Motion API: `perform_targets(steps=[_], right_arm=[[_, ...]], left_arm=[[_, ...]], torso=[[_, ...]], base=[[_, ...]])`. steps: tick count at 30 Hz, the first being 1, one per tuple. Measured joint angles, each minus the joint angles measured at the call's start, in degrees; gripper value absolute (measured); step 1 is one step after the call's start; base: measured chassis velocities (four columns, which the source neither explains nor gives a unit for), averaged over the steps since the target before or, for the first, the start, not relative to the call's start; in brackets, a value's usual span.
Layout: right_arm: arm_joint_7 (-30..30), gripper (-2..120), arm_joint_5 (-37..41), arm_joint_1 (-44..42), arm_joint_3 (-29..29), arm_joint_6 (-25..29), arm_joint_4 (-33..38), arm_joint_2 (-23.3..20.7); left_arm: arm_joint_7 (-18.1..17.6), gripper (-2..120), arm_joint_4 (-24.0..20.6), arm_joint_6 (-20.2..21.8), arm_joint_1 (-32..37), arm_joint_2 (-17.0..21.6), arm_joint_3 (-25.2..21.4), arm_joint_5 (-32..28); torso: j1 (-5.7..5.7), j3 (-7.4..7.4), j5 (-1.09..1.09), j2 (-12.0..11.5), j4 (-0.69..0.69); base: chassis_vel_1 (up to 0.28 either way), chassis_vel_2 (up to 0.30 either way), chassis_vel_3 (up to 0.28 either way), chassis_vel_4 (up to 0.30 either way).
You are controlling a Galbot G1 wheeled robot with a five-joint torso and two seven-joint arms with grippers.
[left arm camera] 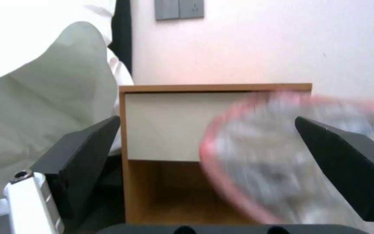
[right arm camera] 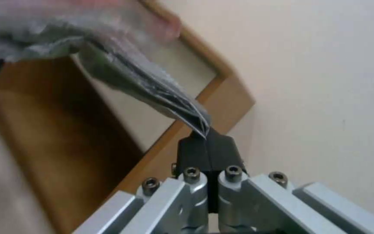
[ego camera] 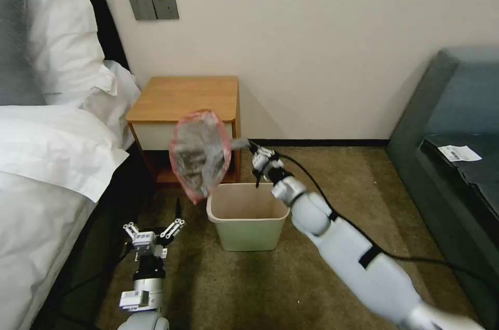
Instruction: Pick up the garbage bag from the table and place it over the trash can.
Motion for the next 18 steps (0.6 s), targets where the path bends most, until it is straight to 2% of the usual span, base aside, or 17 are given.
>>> perform_targets(steps=[11, 18], right_arm=[[-0.39, 0, -7.99, -9.17, 2.31, 2.22, 1.65, 2.21], [-0.78, 0, -9.36, -12.75, 4.11, 2.64, 4.29, 1.53]], left_arm=[[-0.08, 100, 0.54, 0.12, -0.50, -0.67, 1.18, 1.27], [-0.26, 100, 1.02, 0.10, -0.39, -0.24, 0.92, 1.28]], torso=[[0.00, 0.00, 0.01, 0.00, 0.01], [0.00, 0.00, 0.00, 0.00, 0.01]], base=[[0.000, 0.000, 0.000, 0.000], [0.000, 0.000, 0.000, 0.000]])
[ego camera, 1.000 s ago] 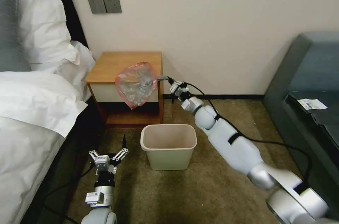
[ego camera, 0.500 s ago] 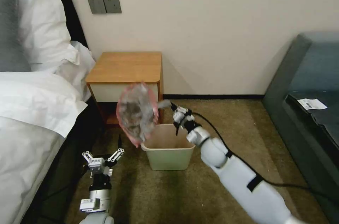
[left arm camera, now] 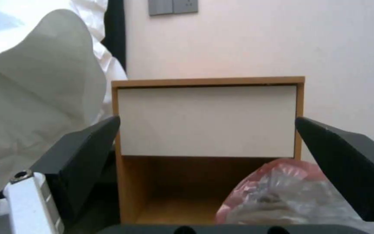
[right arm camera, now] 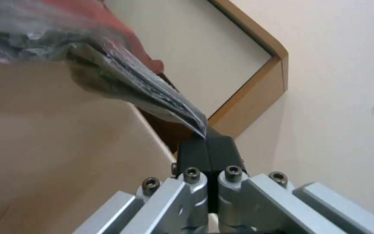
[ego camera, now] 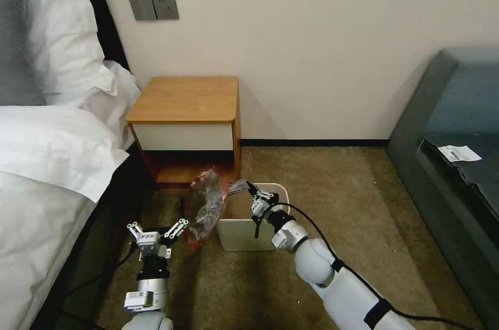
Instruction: Pick up the garbage bag from the table and place it over the trash can.
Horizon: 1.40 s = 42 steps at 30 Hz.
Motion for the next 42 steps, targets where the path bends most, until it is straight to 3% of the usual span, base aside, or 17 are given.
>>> perform_targets(steps=[10, 24, 26, 35, 37, 42], right_arm=[[-5.26, 0, 2.89, -1.64, 1.95, -0.01, 2.39, -2.80], [-16.33, 47, 12.00, -0.81, 4.47, -2.69, 6.89, -9.00], [-19.95, 59, 16.85, -0.25, 5.21, -2.71, 7.25, -10.55], [-27.45, 86, 27.21, 3.19, 6.44, -4.46, 5.83, -15.00], [-33.50, 96, 33.02, 4.59, 7.18, -3.19, 5.36, -17.02], [-45.70, 100, 41.48, 7.60, 9.19, 1.18, 2.85, -18.12]], left_arm=[[-0.08, 100, 0.25, 0.23, -0.42, -0.30, 0.90, 1.29], [-0.08, 100, 0.94, 0.90, -0.89, -0.45, 1.20, 1.96], [-0.08, 100, 1.00, 1.28, -1.04, -0.45, 1.33, 2.12], [-0.09, 100, 1.12, 1.88, -1.66, -0.11, 1.47, 2.61], [-0.10, 100, 1.34, 1.96, -1.71, -0.15, 1.50, 2.65], [-0.13, 100, 1.54, 2.50, -1.97, -0.03, 1.71, 2.59]], torso=[[0.00, 0.00, 0.01, 0.00, 0.00], [0.01, 0.00, 0.00, 0.00, 0.00], [0.00, 0.00, 0.01, 0.00, 0.00], [0.00, 0.01, 0.01, 0.00, 0.00], [0.01, 0.00, 0.01, 0.00, -0.01], [0.01, 0.01, 0.01, 0.00, 0.01]], base=[[0.000, 0.000, 0.000, 0.000], [0.000, 0.000, 0.000, 0.000], [0.000, 0.000, 0.000, 0.000], [0.000, 0.000, 0.000, 0.000], [0.000, 0.000, 0.000, 0.000], [0.000, 0.000, 0.000, 0.000]])
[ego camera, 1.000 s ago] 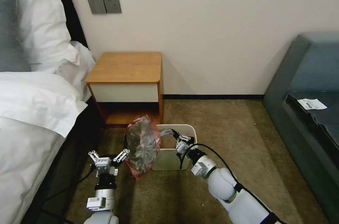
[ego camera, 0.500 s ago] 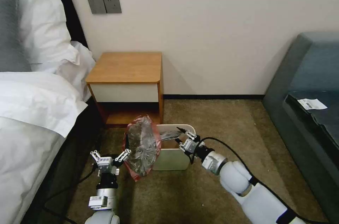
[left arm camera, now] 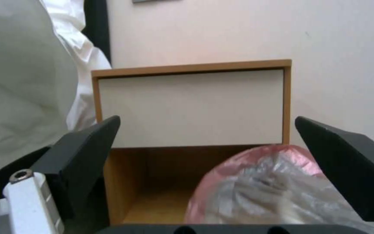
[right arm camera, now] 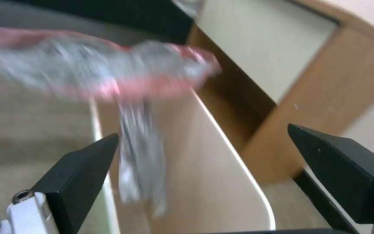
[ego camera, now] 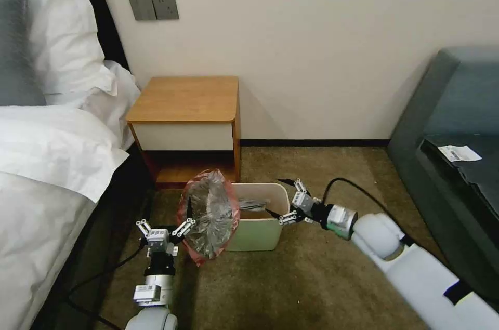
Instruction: Pick up the garbage bag from the table and place it over the trash can.
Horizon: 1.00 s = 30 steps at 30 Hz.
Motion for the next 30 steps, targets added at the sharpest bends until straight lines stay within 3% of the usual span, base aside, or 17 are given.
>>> perform_targets(steps=[5, 8, 10, 13, 16, 19, 21, 24, 30], right_arm=[[-2.70, 100, 6.88, 0.64, 0.96, 1.38, -1.03, 0.38], [1.46, 100, 10.17, 0.57, 0.69, 2.50, -1.22, 1.36], [9.36, 100, 12.62, -0.28, -0.62, 3.07, -0.31, 3.41], [14.02, 100, 12.54, -1.10, -1.63, 4.17, 0.22, 5.93], [15.08, 100, 11.25, -1.58, -2.06, 4.65, 0.29, 7.40], [15.41, 100, 9.40, -1.95, -2.21, 4.96, 0.51, 8.77], [15.52, 100, 9.29, -2.02, -2.21, 5.02, 0.59, 8.92], [16.40, 100, 8.94, -2.83, -1.80, 5.25, 1.29, 9.39], [16.29, 100, 8.22, -4.62, -0.70, 5.63, 1.83, 9.34]], left_arm=[[-0.61, 100, -1.35, 2.43, 0.13, 0.79, 0.48, -2.56], [-1.49, 100, -3.31, 5.66, 0.48, 2.33, 0.78, -5.80], [-1.66, 100, -5.24, 9.62, 0.84, 4.82, 1.73, -9.24], [-1.73, 100, -6.99, 12.53, 1.14, 7.63, 3.85, -12.67], [-1.52, 100, -9.29, 15.16, 1.52, 9.82, 6.15, -16.70], [-0.69, 100, -15.06, 23.19, 2.53, 13.08, 9.60, -27.20], [-0.78, 99, -15.77, 24.54, 2.60, 13.42, 9.86, -28.26], [-3.83, 95, -18.09, 33.45, 2.29, 14.93, 10.20, -30.06], [-8.53, 93, -17.09, 38.32, -0.25, 15.39, 9.19, -30.27]], torso=[[0.00, 0.00, -0.02, 0.00, -0.01], [0.00, 0.00, -0.01, 0.00, 0.00], [0.00, 0.00, 0.00, 0.00, -0.01], [0.00, 0.00, -0.01, 0.00, 0.00], [0.00, 0.00, -0.02, 0.00, 0.00], [0.00, 0.00, 0.00, 0.00, -0.01], [0.00, 0.00, -0.01, 0.00, 0.00], [0.00, 0.00, -0.01, 0.00, 0.00], [0.00, 0.00, -0.02, 0.00, -0.01]], base=[[0.000, 0.000, 0.000, 0.000], [0.000, 0.000, 0.000, 0.000], [0.000, 0.000, 0.000, 0.000], [0.000, 0.000, 0.000, 0.000], [0.000, 0.000, 0.000, 0.000], [0.000, 0.000, 0.000, 0.000], [0.000, 0.000, 0.000, 0.000], [0.000, 0.000, 0.000, 0.000], [0.000, 0.000, 0.000, 0.000]])
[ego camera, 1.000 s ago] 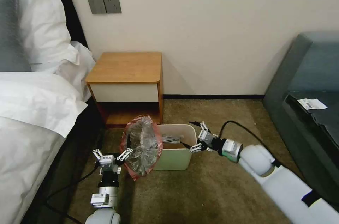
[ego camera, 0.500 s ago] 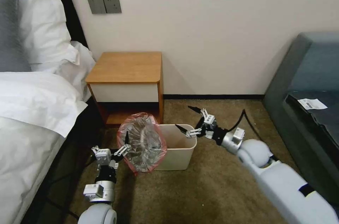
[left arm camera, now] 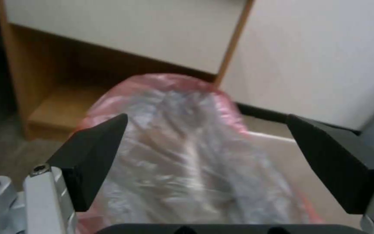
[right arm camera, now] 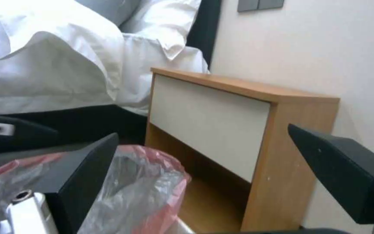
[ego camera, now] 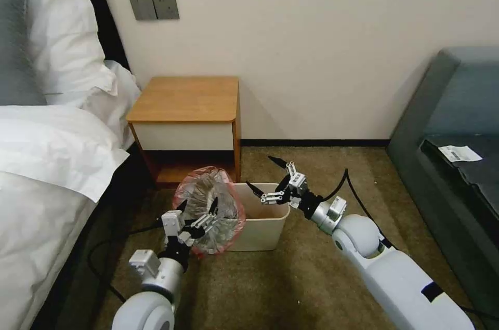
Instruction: Pick up the garbage bag from the table and place it over the trash can.
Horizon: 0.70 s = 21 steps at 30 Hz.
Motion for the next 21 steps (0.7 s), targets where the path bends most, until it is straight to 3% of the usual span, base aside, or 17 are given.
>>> perform_targets(steps=[17, 21], right_arm=[[-0.16, 100, -0.68, -2.70, 1.12, 1.00, 1.08, 0.93], [-0.24, 100, -1.11, -2.91, 1.01, 1.07, 1.09, 1.38]], left_arm=[[-0.54, 91, 5.72, 5.42, -4.80, -0.88, -0.18, -3.16], [0.00, 90, 5.75, 9.82, -6.03, -0.98, -0.41, -4.18]], torso=[[0.00, 0.00, 0.01, 0.00, 0.01], [0.00, 0.00, 0.01, 0.00, 0.01]], base=[[0.000, 0.000, 0.000, 0.000], [0.000, 0.000, 0.000, 0.000]])
